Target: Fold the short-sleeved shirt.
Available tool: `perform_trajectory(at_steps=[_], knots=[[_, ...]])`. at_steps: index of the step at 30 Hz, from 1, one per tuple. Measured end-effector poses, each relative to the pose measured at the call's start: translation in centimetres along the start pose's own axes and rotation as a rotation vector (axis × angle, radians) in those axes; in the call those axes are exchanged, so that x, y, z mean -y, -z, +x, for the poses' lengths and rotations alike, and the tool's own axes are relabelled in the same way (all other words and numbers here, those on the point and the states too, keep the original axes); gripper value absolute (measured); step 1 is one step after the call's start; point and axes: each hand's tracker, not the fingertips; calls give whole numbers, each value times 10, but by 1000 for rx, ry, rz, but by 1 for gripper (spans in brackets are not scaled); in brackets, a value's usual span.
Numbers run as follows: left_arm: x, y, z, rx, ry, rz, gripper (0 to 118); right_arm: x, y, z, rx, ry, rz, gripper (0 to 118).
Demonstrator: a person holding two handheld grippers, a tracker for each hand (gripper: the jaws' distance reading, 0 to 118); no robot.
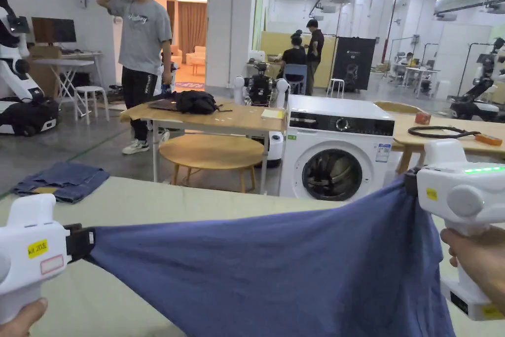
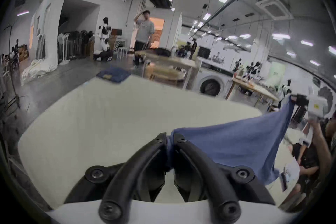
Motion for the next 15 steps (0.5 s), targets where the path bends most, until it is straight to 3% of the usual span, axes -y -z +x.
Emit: perform_trajectory(at_steps=[2,6,15], knots=[[-40,0,17,0,29,58,0,-21,-14,18,19,46,39,1],[-107,8,54,11,137,99,0,-57,-31,35,85,15,96,1],[-229,28,105,-57,278,170,0,-136,-10,61,150,70,184,1]])
